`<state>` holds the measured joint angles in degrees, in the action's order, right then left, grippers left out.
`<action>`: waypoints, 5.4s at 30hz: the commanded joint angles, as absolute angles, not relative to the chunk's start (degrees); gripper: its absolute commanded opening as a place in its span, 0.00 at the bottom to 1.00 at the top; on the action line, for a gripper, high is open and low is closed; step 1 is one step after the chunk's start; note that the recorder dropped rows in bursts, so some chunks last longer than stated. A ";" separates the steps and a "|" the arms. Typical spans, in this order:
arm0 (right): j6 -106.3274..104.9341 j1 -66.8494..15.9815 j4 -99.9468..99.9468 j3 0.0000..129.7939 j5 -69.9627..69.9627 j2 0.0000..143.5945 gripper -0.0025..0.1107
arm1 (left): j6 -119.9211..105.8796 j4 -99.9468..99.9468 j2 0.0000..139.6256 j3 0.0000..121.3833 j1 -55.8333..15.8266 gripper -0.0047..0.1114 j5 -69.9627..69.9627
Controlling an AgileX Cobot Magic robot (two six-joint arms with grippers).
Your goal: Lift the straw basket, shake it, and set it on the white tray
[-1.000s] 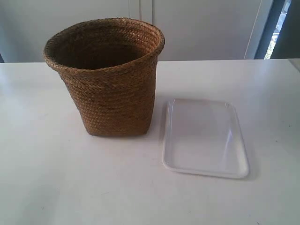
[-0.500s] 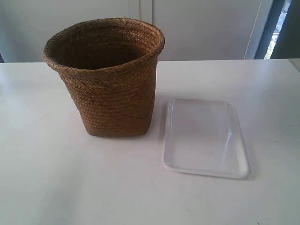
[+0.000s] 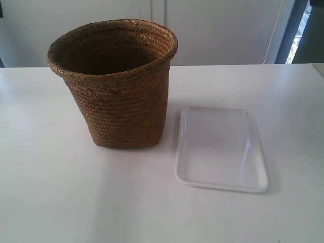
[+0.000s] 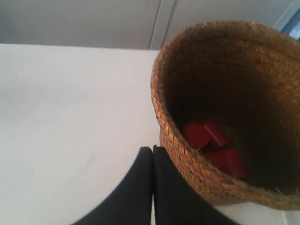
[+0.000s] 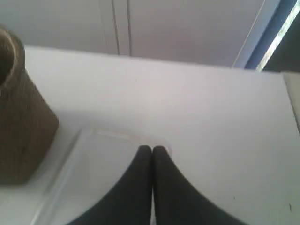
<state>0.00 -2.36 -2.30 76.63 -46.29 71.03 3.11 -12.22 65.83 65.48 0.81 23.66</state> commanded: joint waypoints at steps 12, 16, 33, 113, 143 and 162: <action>-10.84 -2.21 9.24 83.70 -57.54 80.65 0.02 | -1.32 -14.72 74.02 78.75 1.27 0.04 33.58; -8.01 -2.21 7.71 89.52 -58.12 85.55 0.02 | -1.32 -15.85 81.53 87.55 2.22 0.04 43.87; -3.72 -2.21 27.29 105.85 -60.35 102.47 0.11 | -1.32 -17.62 97.54 103.82 2.22 0.04 50.76; 8.85 -9.72 25.41 121.13 -56.29 125.51 0.27 | -4.83 -27.32 110.76 104.72 -0.12 0.21 51.34; 5.78 -15.54 7.97 103.11 -42.61 104.31 0.02 | -7.50 -27.01 86.37 82.18 -5.94 0.04 32.59; 0.00 -22.12 9.41 70.29 -27.82 80.47 0.02 | -10.52 -27.84 63.17 54.26 -11.15 0.04 15.65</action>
<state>0.87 -20.86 9.98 73.77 -31.34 83.39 -8.64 -27.30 66.56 57.65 -10.73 18.19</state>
